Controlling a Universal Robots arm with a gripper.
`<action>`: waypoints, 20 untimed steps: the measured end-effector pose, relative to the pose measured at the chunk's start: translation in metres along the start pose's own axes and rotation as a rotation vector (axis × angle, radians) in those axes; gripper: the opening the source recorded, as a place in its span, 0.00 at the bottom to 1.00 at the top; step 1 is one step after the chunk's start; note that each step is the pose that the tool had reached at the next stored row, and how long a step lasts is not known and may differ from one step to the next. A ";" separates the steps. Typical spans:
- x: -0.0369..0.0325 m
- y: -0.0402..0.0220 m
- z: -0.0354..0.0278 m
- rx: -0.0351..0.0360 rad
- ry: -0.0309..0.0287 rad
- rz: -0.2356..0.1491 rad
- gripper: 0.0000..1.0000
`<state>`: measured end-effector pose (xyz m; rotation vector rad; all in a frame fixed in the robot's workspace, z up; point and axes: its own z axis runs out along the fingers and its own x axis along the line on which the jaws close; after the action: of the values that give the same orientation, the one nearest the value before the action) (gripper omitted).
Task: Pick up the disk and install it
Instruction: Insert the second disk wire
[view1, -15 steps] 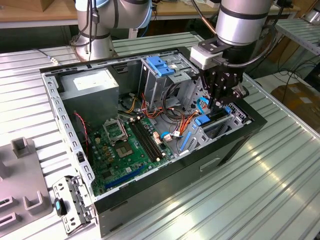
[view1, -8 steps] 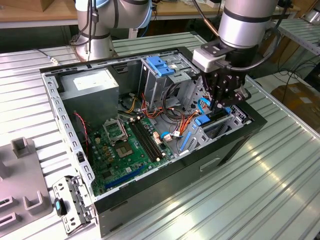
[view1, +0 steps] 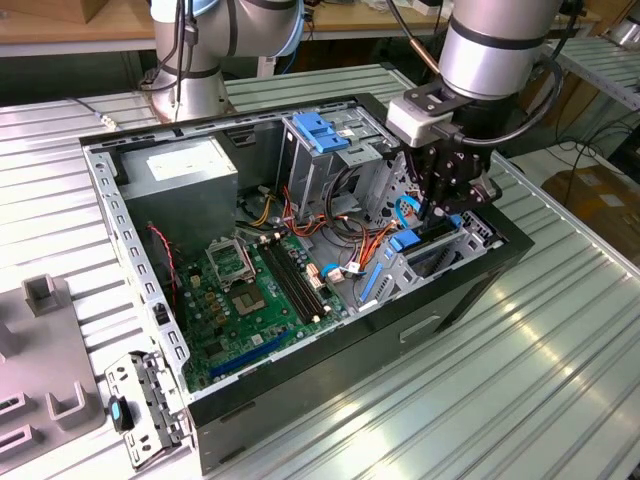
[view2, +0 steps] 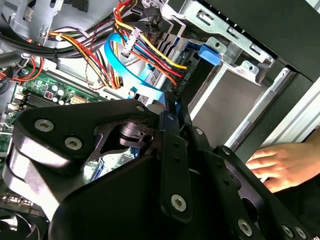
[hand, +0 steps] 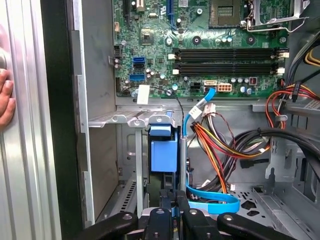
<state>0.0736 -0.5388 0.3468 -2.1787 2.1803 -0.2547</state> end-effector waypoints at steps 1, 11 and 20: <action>0.0000 -0.0001 0.0000 0.0000 -0.0018 0.000 0.16; 0.0051 -0.0013 -0.0006 0.0005 -0.0241 0.002 0.16; 0.0050 -0.0007 0.0056 0.0002 -0.0277 0.003 0.16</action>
<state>0.0750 -0.5443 0.3419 -2.1656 2.1687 -0.2233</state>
